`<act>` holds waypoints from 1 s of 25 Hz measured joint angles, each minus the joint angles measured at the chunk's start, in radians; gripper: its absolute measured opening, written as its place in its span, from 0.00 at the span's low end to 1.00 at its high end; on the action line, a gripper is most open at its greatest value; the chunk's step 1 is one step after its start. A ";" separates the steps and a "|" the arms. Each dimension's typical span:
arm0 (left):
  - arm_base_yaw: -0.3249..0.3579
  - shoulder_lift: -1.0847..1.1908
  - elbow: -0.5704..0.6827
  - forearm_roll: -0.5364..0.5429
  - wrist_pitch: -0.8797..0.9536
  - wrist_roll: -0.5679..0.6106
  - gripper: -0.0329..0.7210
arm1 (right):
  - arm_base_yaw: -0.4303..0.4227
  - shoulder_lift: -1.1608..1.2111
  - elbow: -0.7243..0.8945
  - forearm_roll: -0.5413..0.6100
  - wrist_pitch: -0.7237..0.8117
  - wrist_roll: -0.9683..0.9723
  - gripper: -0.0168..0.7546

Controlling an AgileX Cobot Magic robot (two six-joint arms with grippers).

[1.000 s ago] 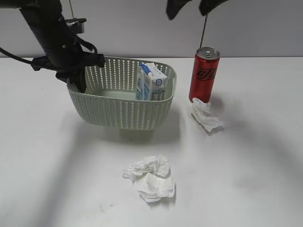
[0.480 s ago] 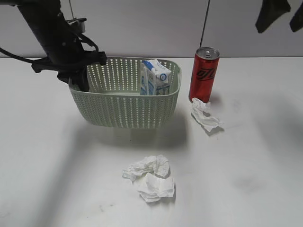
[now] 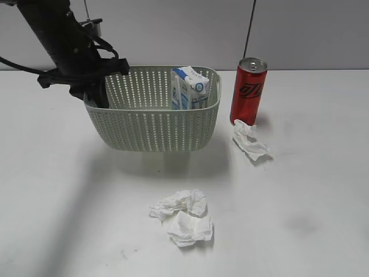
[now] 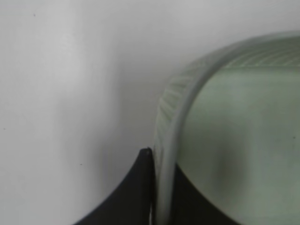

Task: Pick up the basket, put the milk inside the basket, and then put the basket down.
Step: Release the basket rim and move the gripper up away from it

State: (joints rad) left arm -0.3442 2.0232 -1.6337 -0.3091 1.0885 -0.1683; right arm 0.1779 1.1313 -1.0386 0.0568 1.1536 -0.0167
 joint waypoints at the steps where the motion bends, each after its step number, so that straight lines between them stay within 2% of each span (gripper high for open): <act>1: 0.000 0.000 0.000 0.000 -0.005 0.000 0.04 | 0.000 -0.061 0.056 0.000 -0.017 0.000 0.79; 5: 0.000 0.000 0.000 0.000 -0.030 0.000 0.04 | 0.000 -0.298 0.243 0.000 -0.069 0.000 0.79; 12: 0.000 0.000 0.000 0.001 -0.084 0.003 0.04 | 0.000 -0.670 0.456 0.003 -0.092 -0.002 0.79; 20: 0.000 0.000 0.000 0.057 -0.124 -0.047 0.04 | 0.000 -1.016 0.538 0.011 -0.100 -0.003 0.79; 25: 0.000 0.002 0.000 0.118 -0.159 -0.088 0.04 | 0.000 -1.131 0.538 0.012 -0.100 -0.003 0.79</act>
State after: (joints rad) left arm -0.3439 2.0255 -1.6337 -0.1906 0.9294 -0.2567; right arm 0.1779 0.0006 -0.5002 0.0685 1.0537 -0.0198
